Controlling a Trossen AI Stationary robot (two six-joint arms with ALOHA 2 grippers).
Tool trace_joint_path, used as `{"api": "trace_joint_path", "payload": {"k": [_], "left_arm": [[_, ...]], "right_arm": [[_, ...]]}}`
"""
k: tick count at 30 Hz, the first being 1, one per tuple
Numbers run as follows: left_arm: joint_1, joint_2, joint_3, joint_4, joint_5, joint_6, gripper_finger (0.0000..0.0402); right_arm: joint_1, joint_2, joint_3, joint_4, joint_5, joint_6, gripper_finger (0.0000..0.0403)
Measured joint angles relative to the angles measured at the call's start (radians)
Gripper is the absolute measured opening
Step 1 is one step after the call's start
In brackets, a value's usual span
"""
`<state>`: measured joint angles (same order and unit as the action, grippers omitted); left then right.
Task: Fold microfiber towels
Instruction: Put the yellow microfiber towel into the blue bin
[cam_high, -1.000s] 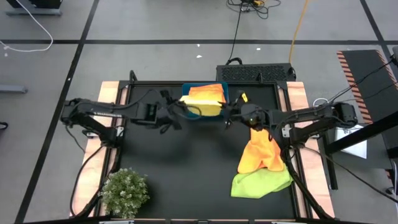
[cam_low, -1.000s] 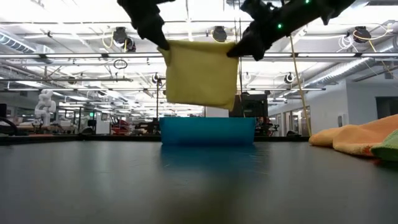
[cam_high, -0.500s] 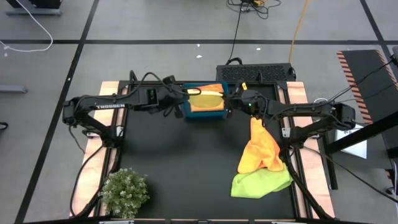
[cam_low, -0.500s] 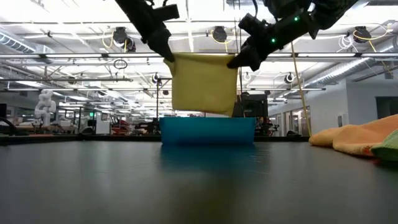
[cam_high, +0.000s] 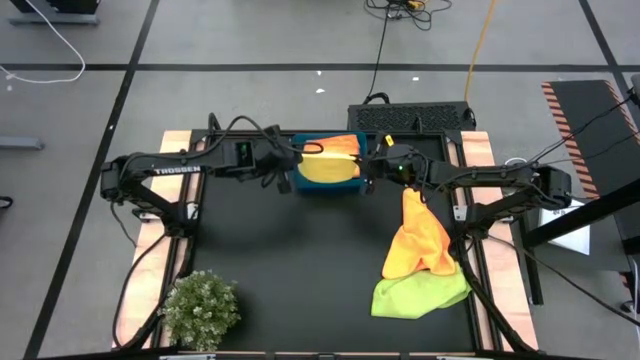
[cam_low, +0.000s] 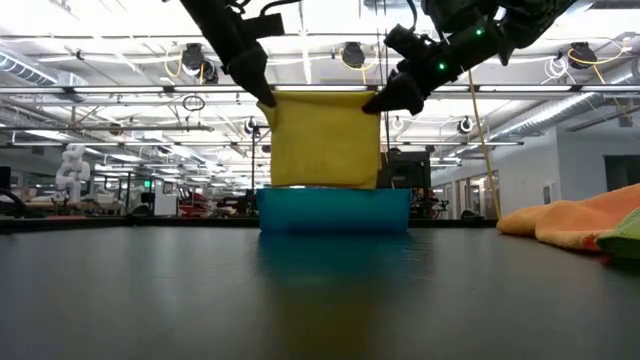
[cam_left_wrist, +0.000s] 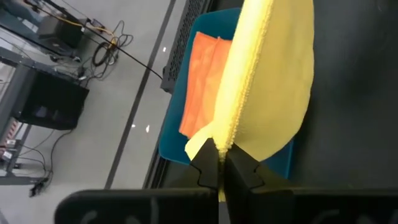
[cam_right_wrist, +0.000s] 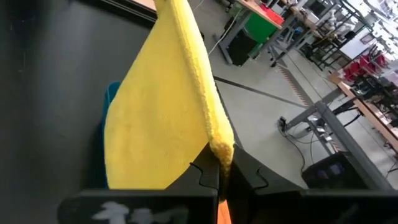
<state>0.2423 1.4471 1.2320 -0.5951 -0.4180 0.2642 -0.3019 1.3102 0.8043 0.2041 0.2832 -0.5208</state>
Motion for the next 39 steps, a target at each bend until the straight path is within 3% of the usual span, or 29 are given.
{"api": "trace_joint_path", "payload": {"k": [10, 17, 21, 31, 39], "left_arm": [[0.034, 0.005, 0.0, 0.032, -0.021, 0.026, 0.0004], [0.054, 0.007, 0.0, 0.016, 0.103, 0.013, 0.0004], [0.054, 0.007, 0.0, 0.009, 0.111, -0.007, 0.0005], [0.051, 0.085, 0.0, 0.021, 0.021, -0.045, 0.0007], [0.053, 0.111, 0.0, 0.058, -0.035, 0.006, 0.0008]], "right_arm": [[-0.027, 0.0, 0.0, 0.033, 0.0, -0.042, 0.0], [-0.062, 0.0, 0.0, 0.023, -0.034, -0.018, 0.0], [-0.064, 0.0, -0.002, 0.008, -0.1, -0.016, 0.0], [-0.064, 0.059, -0.002, -0.003, -0.095, 0.008, 0.0], [-0.079, 0.085, -0.002, 0.069, -0.021, -0.04, 0.0]]}}
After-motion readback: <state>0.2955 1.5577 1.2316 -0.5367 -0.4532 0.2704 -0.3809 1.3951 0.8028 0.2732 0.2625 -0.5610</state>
